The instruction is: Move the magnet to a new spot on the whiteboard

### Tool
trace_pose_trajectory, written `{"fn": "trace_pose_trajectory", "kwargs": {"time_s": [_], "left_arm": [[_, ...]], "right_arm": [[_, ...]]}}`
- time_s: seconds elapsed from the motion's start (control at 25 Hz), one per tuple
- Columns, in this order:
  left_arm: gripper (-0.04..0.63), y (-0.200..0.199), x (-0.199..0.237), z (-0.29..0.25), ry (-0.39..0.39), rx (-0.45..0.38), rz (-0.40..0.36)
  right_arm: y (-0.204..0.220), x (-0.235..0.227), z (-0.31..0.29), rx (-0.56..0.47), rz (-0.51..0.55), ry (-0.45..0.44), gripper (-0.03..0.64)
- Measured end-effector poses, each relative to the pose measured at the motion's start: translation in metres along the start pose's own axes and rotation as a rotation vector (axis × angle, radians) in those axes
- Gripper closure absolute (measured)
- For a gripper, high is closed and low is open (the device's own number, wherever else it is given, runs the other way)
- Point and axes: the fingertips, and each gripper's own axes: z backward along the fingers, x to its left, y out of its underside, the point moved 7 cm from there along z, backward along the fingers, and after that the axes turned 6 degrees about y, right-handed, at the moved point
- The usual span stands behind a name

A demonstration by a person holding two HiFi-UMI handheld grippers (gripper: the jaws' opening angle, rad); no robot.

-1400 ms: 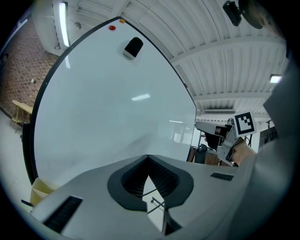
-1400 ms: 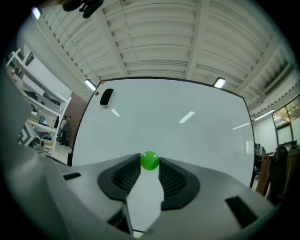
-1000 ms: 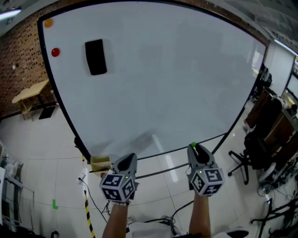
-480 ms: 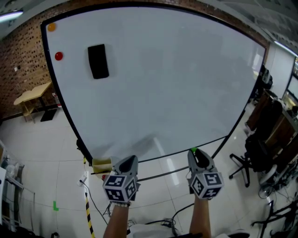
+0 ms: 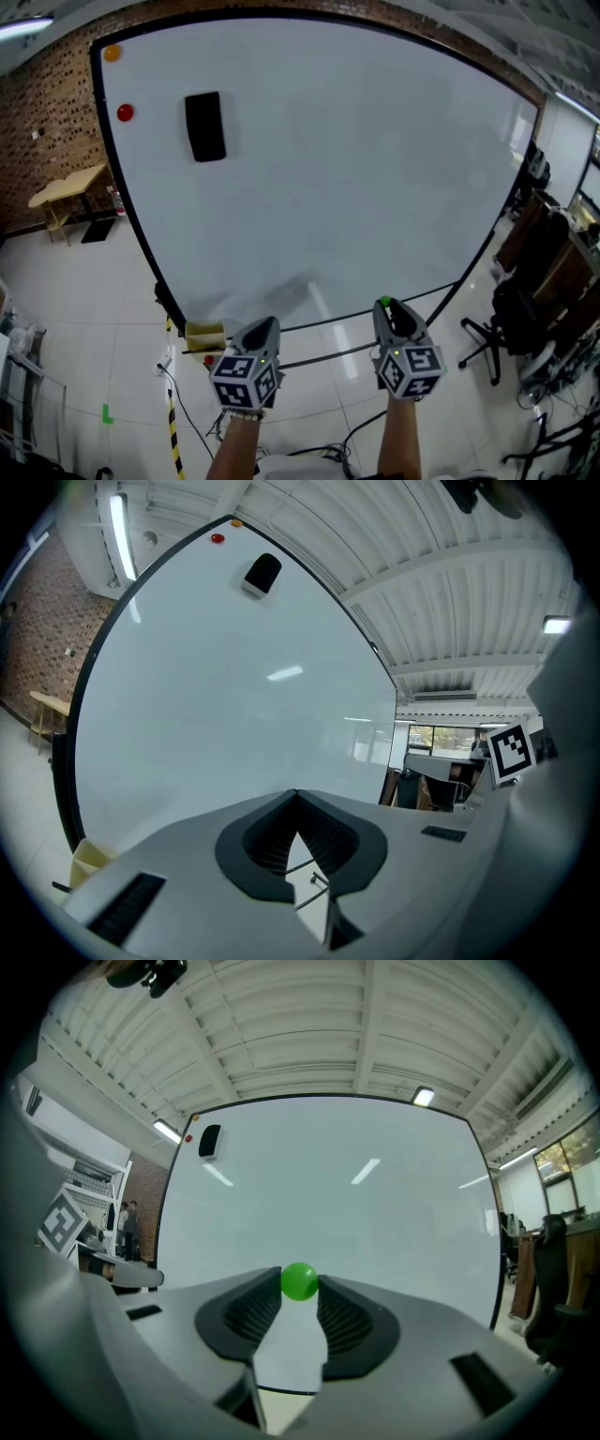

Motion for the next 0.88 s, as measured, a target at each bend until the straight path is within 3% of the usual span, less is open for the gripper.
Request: {"fn": "trace_pose_trajectory", "kwargs": {"time_s": [0.52, 0.88], "left_arm": [[0.598, -0.011, 0.006, -0.001, -0.008, -0.014, -0.021], [0.598, -0.013, 0.014, 0.003, -0.023, -0.018, -0.017]], "right_arm": [[-0.08, 0.022, -0.074, -0.116, 0.166, -0.063, 0.482], [-0.118, 0.043, -0.126, -0.131, 0.283, -0.078, 0.482]]}}
